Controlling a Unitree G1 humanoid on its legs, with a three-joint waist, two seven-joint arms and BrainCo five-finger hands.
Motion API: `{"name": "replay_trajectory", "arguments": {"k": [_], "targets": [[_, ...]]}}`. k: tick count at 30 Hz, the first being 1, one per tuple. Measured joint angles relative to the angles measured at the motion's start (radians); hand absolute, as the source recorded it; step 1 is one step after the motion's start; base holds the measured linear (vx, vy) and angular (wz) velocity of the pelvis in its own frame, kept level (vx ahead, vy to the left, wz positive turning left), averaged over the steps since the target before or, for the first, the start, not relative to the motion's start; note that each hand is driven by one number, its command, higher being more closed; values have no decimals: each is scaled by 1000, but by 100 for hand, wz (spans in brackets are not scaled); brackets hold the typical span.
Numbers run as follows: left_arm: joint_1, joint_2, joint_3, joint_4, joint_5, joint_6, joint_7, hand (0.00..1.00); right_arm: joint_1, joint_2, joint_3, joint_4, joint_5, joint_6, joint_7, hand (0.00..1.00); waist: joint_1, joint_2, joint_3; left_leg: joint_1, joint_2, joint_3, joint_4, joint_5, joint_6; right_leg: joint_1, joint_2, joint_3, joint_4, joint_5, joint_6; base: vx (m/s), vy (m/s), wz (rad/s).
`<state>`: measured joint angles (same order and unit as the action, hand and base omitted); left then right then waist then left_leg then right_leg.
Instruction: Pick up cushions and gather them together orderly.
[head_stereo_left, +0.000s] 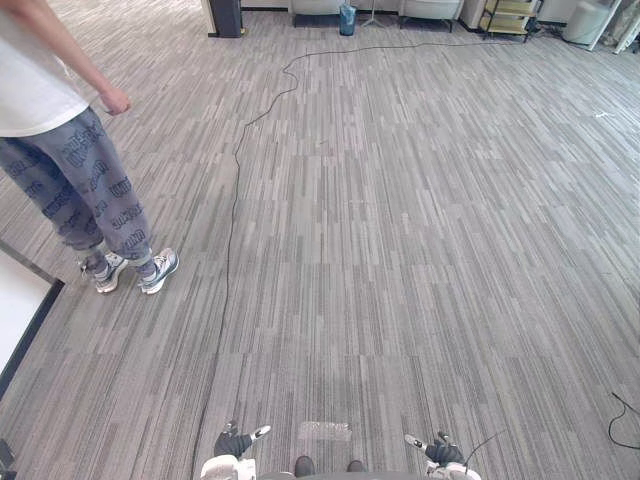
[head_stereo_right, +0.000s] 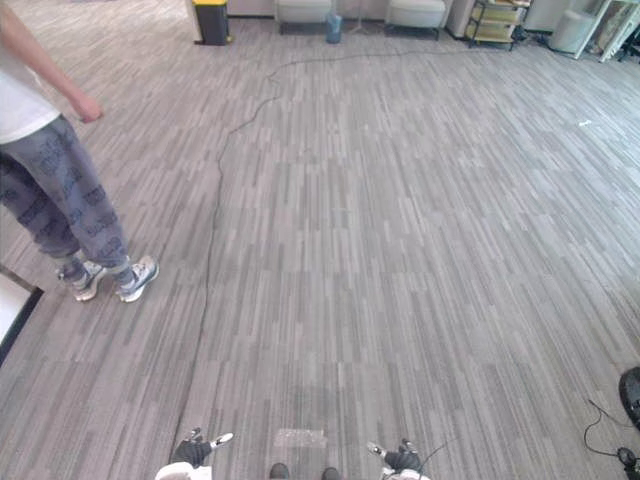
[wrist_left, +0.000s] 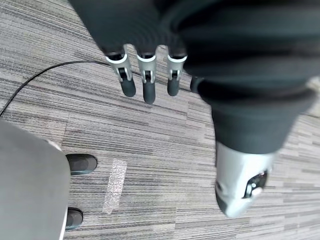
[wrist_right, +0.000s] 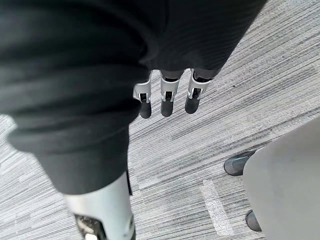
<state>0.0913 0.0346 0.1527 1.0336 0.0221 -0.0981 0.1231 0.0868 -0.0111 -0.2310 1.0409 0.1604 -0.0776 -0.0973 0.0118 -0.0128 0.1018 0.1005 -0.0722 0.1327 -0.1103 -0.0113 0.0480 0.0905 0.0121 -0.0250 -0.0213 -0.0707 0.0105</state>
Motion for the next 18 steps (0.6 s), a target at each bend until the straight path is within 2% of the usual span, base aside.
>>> {"name": "replay_trajectory", "arguments": {"k": [2,3,5,7,8,9,10,11,13,15,16,17,18], "targets": [[0,-2,9,-2,0,0,0,0,-1,0,0,-2,1,0,1,0,0,1,3,-12,2,-5,7,-10,-14,-14,0,-7,28,-19,-5,4,-31,11],[-1,-1,25,-13,-1,1,-1,0,-1,2,0,-5,10,-1,1,0,0,-3,5,-44,3,-5,52,-37,-14,-49,-3,-8,83,-49,-11,25,-48,15],[-1,-9,57,-48,-4,4,-1,0,-4,2,-1,-14,17,-1,1,0,4,-7,22,-150,20,4,286,-139,-16,-75,-9,-16,129,-73,-15,36,-57,11],[-4,-27,96,-83,-6,5,-3,0,-1,-11,0,-46,18,-1,0,0,5,20,51,-279,82,61,583,-232,-47,-78,9,-28,171,-102,-26,-18,-24,5],[-4,-31,99,-85,-9,5,-3,0,-1,-13,-1,-46,19,0,-1,0,7,22,54,-303,102,81,660,-257,-51,-77,8,-28,183,-107,-28,5,38,-1],[-4,-31,104,-96,-10,4,-4,0,-10,-13,0,-46,23,0,-2,0,17,19,66,-334,142,116,745,-293,-44,-65,8,-26,191,-127,-40,60,54,6],[-5,-31,113,-118,-9,5,-8,0,-8,-13,3,-48,37,0,-3,0,17,16,71,-359,190,136,810,-313,-58,-50,4,-25,190,-154,-49,85,62,21],[-4,-38,127,-121,-22,4,-11,0,-8,-14,4,-48,37,1,-4,0,17,16,70,-392,223,145,802,-313,-62,-42,-5,-26,191,-168,-42,108,84,30],[-3,-45,136,-131,-46,-5,-12,0,-9,-18,5,-48,37,8,-5,0,31,14,72,-434,235,151,702,-292,-60,-31,-50,-27,191,-190,-15,185,199,14],[-1,-57,135,-142,-46,-7,-10,0,-10,-30,8,-46,36,10,-5,0,47,22,70,-455,223,158,544,-198,-80,-23,-104,-11,184,-219,30,249,290,-15],[0,-58,135,-142,-48,-9,-9,0,-9,-32,9,-45,35,11,-5,0,49,23,69,-460,220,164,545,-146,-85,-16,-120,0,182,-232,46,338,399,-32],[0,-58,138,-142,-48,-10,-10,0,-10,-30,8,-45,32,15,-6,0,51,10,62,-466,198,179,577,-150,-53,-6,-155,16,168,-251,50,487,506,-43],[1,-54,145,-139,-44,-11,-10,0,-7,-18,7,-44,25,21,-3,0,53,0,33,-473,184,216,596,-209,-42,-7,-177,42,178,-246,33,500,420,-45]]}}
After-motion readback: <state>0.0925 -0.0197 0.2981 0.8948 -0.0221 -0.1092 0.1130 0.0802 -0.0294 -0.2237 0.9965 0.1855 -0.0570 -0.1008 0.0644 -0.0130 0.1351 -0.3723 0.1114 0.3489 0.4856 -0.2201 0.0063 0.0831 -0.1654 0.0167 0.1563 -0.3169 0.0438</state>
